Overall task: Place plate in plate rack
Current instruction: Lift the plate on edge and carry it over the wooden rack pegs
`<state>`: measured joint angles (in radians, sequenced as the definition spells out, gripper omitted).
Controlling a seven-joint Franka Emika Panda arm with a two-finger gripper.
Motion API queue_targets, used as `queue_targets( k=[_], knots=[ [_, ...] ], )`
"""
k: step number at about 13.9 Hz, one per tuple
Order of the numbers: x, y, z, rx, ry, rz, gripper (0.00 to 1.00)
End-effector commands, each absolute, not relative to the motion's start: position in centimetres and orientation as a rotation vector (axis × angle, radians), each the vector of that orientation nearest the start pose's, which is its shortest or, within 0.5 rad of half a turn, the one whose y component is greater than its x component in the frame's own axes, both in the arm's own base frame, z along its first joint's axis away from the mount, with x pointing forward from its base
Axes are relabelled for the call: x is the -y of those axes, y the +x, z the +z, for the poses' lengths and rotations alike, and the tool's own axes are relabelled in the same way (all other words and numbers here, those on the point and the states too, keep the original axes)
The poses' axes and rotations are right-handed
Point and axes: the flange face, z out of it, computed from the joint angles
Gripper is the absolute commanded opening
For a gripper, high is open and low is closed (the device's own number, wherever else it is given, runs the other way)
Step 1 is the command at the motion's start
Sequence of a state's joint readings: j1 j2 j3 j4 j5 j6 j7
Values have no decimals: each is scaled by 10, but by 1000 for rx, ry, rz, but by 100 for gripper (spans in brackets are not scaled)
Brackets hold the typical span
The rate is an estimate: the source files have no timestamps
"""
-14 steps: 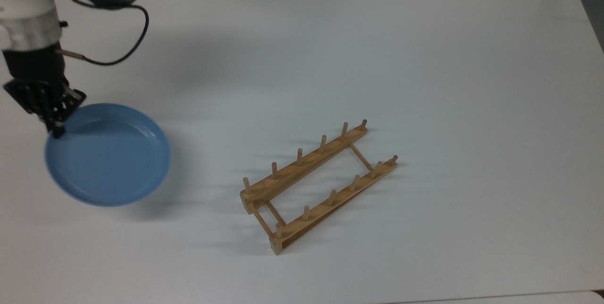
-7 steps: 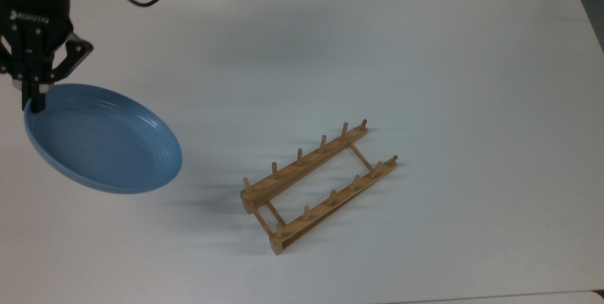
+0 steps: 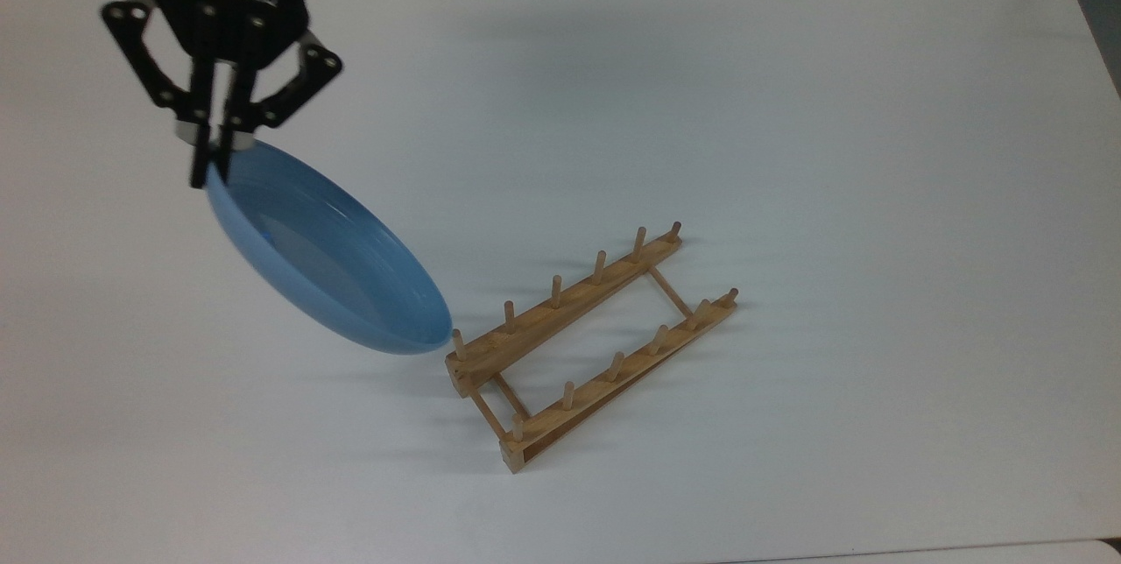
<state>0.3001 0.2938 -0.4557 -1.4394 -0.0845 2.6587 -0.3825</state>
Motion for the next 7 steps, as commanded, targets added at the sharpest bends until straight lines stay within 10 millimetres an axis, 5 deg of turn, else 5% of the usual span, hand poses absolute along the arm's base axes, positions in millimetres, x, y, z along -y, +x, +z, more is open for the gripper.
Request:
queue_targets(
  k=[1, 7],
  knots=[
    [5, 695, 630, 729, -3239, -1515, 7],
    [-60, 708, 583, 906, -3311, -1497, 7]
  ],
)
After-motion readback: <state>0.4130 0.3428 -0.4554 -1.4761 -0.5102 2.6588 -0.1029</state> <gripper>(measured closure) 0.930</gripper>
